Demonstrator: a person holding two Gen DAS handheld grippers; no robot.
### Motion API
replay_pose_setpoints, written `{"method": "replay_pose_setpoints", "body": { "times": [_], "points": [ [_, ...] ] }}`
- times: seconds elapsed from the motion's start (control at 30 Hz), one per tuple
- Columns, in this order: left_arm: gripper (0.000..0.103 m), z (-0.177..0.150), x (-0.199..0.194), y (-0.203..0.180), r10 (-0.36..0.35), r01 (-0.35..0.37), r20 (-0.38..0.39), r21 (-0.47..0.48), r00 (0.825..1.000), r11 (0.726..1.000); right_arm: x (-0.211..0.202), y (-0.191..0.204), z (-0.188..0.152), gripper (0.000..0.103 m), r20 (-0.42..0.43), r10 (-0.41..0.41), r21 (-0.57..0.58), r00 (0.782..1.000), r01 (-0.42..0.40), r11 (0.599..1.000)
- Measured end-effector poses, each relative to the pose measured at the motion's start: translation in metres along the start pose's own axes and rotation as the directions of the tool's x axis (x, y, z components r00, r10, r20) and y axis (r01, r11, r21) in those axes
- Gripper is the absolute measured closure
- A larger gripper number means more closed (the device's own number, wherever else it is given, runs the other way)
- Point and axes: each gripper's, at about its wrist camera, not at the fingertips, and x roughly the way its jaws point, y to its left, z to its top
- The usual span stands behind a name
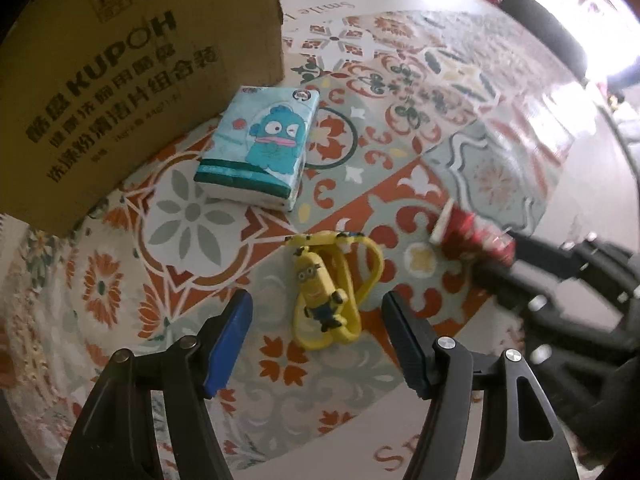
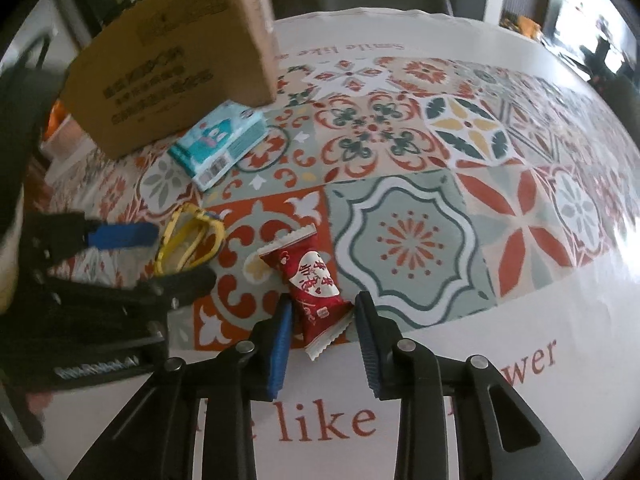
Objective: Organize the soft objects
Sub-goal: 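Grasp the yellow minion keychain with the left tool while the right tool grasps the red candy packet, then lift the keychain and candy packet and carry them over the box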
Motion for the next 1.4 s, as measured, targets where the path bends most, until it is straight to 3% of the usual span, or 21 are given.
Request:
{"method": "replay_pose_setpoints", "body": {
  "times": [0.07, 0.17, 0.2, 0.43, 0.7, 1.0, 1.4],
  "points": [
    [0.045, 0.000, -0.002, 0.001, 0.000, 0.000, 0.015, -0.015, 1.000, 1.000, -0.001, -0.006, 0.000, 0.072, 0.006, 0.002, 0.024, 1.000, -0.002, 1.000],
    [0.071, 0.000, -0.006, 0.000, 0.000, 0.001, 0.044, -0.040, 0.999, 0.999, -0.002, -0.010, 0.000, 0.072, 0.005, -0.001, 0.042, 1.000, 0.000, 0.999],
    [0.073, 0.000, -0.006, -0.001, -0.007, 0.009, 0.044, -0.051, 0.999, 0.999, -0.003, -0.011, 0.000, 0.072, 0.007, 0.002, 0.045, 1.000, -0.003, 0.999],
    [0.076, -0.013, -0.014, 0.005, -0.076, 0.086, 0.075, -0.136, 0.994, 0.987, -0.011, -0.008, 0.002, 0.074, 0.022, 0.022, 0.039, 1.000, -0.023, 0.999],
    [0.076, -0.028, -0.038, 0.014, -0.100, 0.130, 0.139, -0.228, 0.985, 0.965, -0.027, -0.006, 0.004, 0.074, 0.058, 0.055, 0.035, 0.997, -0.058, 0.998],
    [0.076, -0.030, -0.073, 0.023, -0.077, 0.133, 0.211, -0.265, 0.975, 0.955, -0.054, 0.004, 0.013, 0.074, 0.121, 0.080, 0.006, 0.989, -0.081, 0.997],
    [0.076, -0.028, -0.136, 0.041, -0.002, 0.100, 0.328, -0.282, 0.945, 0.954, -0.098, 0.025, 0.035, 0.074, 0.232, 0.127, -0.044, 0.964, -0.120, 0.992]
  ]
}}
